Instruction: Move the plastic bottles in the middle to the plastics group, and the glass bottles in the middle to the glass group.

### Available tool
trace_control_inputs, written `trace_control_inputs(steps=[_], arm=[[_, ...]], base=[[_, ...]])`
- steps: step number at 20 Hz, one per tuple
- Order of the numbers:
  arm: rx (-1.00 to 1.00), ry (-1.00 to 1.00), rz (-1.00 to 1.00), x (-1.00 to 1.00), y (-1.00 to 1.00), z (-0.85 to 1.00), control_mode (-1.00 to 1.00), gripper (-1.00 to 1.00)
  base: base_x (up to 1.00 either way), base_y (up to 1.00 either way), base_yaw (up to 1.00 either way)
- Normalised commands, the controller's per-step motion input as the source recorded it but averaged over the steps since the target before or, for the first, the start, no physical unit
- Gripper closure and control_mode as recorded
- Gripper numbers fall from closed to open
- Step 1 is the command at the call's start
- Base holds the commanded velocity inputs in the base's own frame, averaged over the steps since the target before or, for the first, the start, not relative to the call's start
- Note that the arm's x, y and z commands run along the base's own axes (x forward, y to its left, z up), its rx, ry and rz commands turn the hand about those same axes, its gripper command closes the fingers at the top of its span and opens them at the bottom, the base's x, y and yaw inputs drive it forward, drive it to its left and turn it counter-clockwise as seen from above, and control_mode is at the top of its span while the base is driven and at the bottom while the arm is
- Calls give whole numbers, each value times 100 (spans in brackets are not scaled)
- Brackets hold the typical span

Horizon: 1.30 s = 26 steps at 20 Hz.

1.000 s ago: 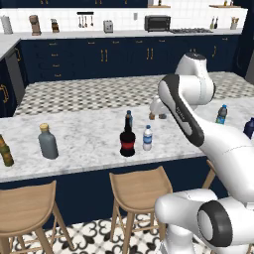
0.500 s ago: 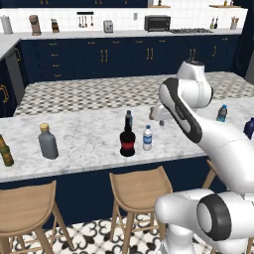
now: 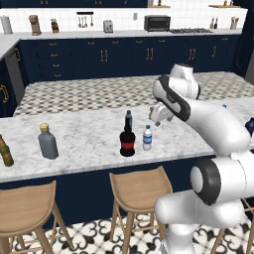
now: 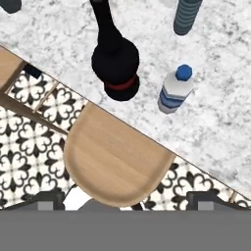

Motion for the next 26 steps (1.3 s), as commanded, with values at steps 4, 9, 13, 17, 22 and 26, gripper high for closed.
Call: trace_control_inputs(steps=[4, 9, 13, 17, 22, 26], arm=[[-5, 0, -2, 49, 18, -34, -100, -100], [-1, 3, -9, 38, 10, -43, -100, -100], [-2, 0, -8, 22, 0, -43, -100, -100], [-5, 0, -5, 32, 0, -28, -100, -100], [-6, 0, -3, 36, 0, -15, -100, -100], [0, -4, -2, 29, 3, -16, -100, -100]], base=[[0, 0, 0], [0, 0, 0], [0, 0, 0], [0, 0, 0], [0, 0, 0], [0, 0, 0]])
